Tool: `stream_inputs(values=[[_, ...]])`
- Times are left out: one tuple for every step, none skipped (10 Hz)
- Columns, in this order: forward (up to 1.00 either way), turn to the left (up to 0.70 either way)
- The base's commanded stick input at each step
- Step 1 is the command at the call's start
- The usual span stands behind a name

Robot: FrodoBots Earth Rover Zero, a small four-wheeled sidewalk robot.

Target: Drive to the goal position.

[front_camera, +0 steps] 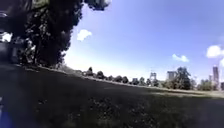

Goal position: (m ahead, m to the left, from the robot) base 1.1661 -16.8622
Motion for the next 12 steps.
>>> stream_inputs(values=[[0.7,0.0],[0.7,-0.18],[0.7,-0.35],[0.7,-0.35],[0.7,-0.35],[0.7,-0.35],[0.7,-0.35],[0.7,-0.35],[0.7,-0.35],[0.7,-0.35],[0.7,-0.35],[0.7,-0.35]])
